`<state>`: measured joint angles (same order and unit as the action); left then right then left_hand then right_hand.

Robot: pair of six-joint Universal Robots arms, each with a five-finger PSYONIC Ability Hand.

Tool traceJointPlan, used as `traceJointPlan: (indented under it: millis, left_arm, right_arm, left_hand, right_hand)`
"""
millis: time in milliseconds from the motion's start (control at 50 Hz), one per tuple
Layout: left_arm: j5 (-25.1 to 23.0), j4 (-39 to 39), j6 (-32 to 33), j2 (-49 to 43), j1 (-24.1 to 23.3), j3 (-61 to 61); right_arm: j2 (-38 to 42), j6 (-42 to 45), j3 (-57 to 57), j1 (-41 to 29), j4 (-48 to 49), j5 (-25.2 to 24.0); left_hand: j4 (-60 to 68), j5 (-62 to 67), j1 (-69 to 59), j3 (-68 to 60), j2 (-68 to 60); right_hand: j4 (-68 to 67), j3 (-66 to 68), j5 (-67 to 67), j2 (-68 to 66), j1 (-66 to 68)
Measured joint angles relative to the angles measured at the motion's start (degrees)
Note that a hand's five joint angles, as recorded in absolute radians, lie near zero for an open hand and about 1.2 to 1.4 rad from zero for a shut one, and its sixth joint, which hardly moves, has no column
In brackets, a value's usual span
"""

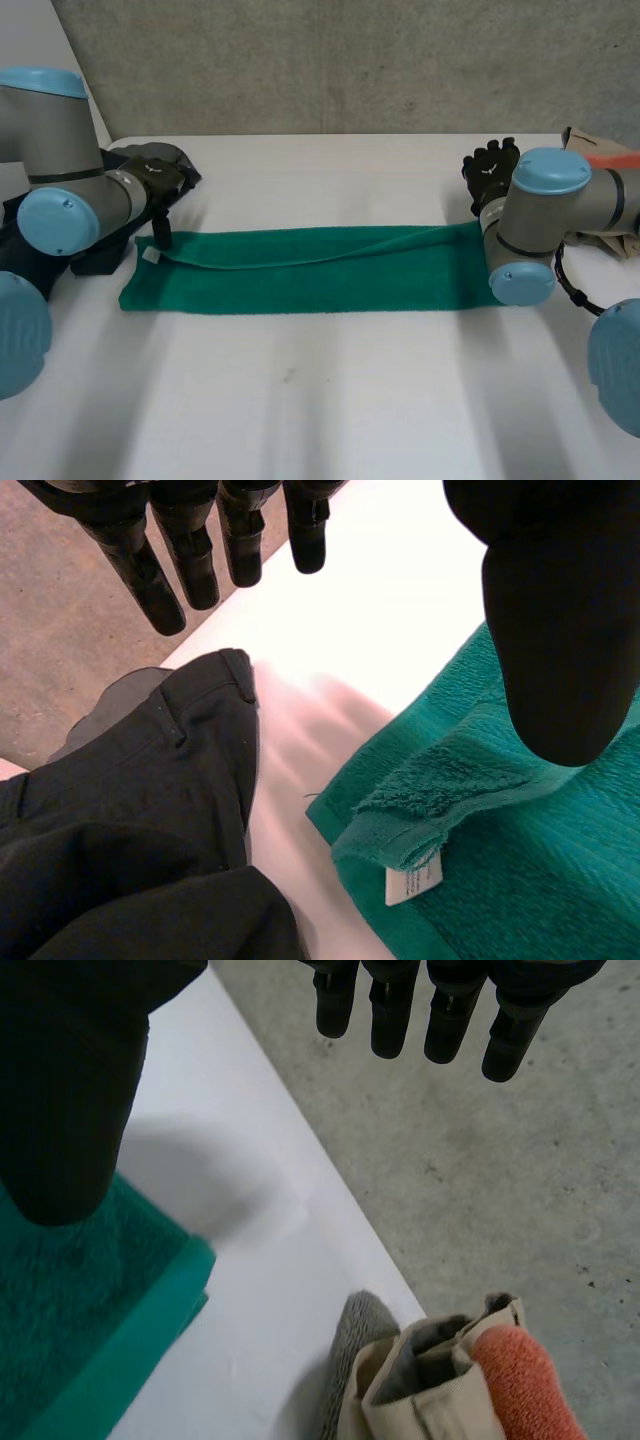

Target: Fold the laundry.

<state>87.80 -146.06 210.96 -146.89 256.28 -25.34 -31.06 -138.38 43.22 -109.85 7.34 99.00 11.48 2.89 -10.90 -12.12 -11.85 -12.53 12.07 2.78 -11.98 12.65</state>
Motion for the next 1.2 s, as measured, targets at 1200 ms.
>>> traceJointPlan:
  millis: [1200]
  left_arm:
    - [-6.82, -13.41, -0.5, 3.91, 2.46, -9.92]
  right_arm:
    - [-7.02, -11.7, 6.59, 3.82, -12.36, -7.44]
  left_hand:
    - [0.0, 0.0, 0.0, 0.0, 0.0]
  right_hand:
    - [0.0, 0.0, 0.0, 0.0, 0.0]
